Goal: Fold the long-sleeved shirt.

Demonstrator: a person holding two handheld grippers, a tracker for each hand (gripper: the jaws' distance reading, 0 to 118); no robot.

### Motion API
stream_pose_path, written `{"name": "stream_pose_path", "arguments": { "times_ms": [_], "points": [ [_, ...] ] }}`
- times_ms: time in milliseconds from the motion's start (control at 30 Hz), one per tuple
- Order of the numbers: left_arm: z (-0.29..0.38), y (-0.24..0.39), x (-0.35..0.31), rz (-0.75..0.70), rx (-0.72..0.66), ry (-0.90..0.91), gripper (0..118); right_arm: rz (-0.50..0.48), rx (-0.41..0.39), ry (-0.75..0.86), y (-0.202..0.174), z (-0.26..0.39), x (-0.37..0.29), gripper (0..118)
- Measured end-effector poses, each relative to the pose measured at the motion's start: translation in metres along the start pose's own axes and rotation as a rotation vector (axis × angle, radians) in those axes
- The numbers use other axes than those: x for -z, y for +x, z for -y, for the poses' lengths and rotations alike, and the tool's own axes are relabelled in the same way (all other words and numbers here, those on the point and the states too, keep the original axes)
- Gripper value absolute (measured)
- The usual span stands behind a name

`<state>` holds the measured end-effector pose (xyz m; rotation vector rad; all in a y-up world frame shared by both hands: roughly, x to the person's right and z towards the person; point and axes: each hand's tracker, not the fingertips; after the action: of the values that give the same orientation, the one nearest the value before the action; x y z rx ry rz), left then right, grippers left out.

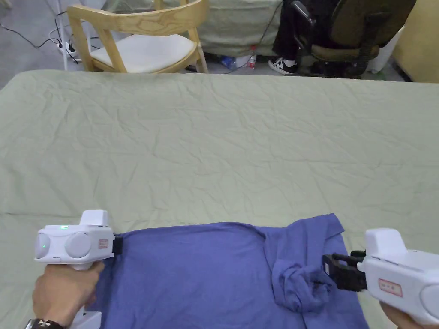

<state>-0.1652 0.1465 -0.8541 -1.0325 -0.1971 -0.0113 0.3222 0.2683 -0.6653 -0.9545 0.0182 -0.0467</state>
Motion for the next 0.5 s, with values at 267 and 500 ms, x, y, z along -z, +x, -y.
{"name": "stream_pose_path", "arguments": {
  "times_ms": [267,500],
  "points": [
    [0.002,0.010,-0.016,0.015,-0.014,-0.010,3,-0.005,0.035,-0.077,0.054,-0.095,0.086,73],
    [0.000,0.015,-0.019,0.008,0.009,-0.010,3,-0.009,0.105,-0.289,0.069,-0.077,0.168,63]
  ]
}}
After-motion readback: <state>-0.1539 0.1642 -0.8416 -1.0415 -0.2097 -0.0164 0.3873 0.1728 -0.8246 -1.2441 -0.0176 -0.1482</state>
